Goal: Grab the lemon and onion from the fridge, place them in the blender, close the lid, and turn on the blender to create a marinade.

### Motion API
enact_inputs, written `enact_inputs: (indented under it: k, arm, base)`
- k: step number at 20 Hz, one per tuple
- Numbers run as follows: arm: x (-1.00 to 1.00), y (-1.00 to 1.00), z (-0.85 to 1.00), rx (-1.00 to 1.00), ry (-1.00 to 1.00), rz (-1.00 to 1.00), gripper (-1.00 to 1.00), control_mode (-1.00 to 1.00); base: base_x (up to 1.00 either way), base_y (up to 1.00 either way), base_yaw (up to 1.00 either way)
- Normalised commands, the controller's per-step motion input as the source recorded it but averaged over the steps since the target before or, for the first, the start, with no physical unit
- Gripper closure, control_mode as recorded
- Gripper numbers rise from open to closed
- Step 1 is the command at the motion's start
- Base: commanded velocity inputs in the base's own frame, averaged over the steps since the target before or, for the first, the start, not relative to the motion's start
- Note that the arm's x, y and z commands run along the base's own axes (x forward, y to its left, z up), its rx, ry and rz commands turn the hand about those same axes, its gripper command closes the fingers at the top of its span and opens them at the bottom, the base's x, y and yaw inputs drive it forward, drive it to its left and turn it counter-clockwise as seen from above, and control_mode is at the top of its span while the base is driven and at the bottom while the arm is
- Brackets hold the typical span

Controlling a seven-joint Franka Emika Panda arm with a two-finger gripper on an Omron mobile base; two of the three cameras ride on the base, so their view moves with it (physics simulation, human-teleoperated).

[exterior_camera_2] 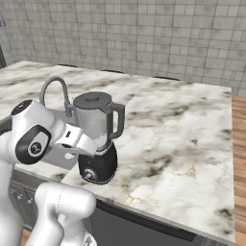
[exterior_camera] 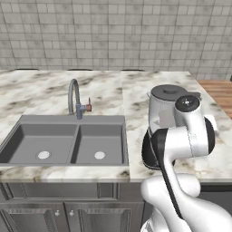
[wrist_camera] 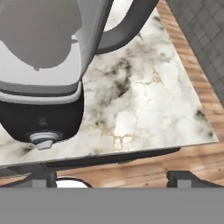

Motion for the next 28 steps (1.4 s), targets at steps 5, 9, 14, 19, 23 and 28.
enact_inputs:
  k: [5,9,14,19,23,28]
  arm:
    - [-0.01,0.00,-0.34,0.00,0.00,-0.07,-1.00,-1.00]
    - [-0.03,0.00,-0.34,0.00,0.00,-0.07,-1.00,-1.00]
    - [-0.05,0.00,-0.24,0.00,0.00,-0.06,-1.00,-1.00]
    - [-0.01,0.00,-0.19,0.00,0.00,-0.04,-1.00,-1.00]
    - [0.00,0.00,-0.17,0.00,-0.01,-0.01,-1.00,-1.00]
    - [0.00,0.00,-0.27,0.00,-0.05,0.00,-1.00,-1.00]
  base:
    - [0.00,0.00,0.00]
    - [0.00,0.00,0.00]
    - [0.00,0.00,0.00]
    - [0.00,0.00,0.00]
    - [0.00,0.00,0.00]
    - [0.00,0.00,0.00]
